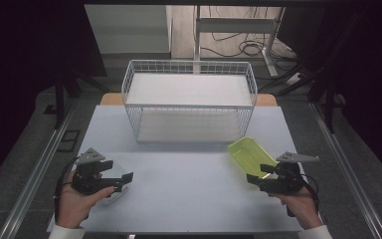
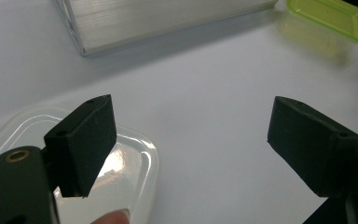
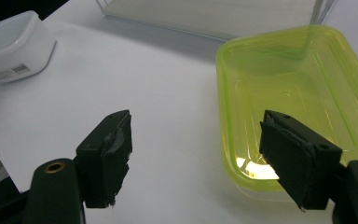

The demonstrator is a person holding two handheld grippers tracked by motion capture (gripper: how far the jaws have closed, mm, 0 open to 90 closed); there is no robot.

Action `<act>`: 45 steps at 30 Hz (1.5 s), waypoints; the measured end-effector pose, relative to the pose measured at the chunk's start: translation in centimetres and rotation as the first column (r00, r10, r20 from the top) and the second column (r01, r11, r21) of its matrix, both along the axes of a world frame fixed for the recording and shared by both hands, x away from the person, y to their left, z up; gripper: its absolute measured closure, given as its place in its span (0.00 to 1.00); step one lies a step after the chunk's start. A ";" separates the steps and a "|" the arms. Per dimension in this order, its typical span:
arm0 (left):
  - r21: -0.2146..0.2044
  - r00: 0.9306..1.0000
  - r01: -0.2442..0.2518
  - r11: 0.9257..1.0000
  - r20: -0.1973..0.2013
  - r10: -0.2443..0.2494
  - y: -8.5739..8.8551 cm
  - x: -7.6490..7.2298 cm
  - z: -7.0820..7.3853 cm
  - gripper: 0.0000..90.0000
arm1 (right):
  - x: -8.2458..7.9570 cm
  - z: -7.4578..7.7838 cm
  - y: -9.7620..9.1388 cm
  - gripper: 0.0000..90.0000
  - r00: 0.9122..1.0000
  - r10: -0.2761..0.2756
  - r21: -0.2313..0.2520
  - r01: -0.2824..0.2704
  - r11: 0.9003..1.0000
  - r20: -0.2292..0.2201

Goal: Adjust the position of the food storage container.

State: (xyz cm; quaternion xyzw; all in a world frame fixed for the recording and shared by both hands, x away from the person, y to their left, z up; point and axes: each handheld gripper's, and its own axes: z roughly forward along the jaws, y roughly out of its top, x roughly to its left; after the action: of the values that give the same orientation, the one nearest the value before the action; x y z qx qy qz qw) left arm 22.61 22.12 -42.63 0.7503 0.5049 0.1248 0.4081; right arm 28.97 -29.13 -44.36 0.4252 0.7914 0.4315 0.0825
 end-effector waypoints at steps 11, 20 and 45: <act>-0.019 1.000 -0.013 1.000 -0.017 0.013 0.0 0.7 -0.3 0.20 | 0.6 0.4 -0.2 0.36 1.000 -0.005 -0.058 0.004 0.998 -0.023; -0.029 1.000 -0.009 1.000 -0.006 0.009 0.2 1.0 -0.3 0.22 | 4.2 2.3 -1.2 0.43 0.992 -0.086 -0.126 0.074 0.989 -0.089; -0.024 0.999 -0.019 1.000 -0.034 0.018 -0.1 1.0 -1.1 0.21 | 14.8 0.8 -1.2 0.99 0.963 -0.201 -0.369 0.123 0.921 -0.181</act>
State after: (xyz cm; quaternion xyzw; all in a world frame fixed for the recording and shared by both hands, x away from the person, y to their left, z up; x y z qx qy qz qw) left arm 23.60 21.97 -43.74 0.7427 0.5200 0.1099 0.4073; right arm 43.82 -30.34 -43.54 0.5117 0.8223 0.2249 0.1069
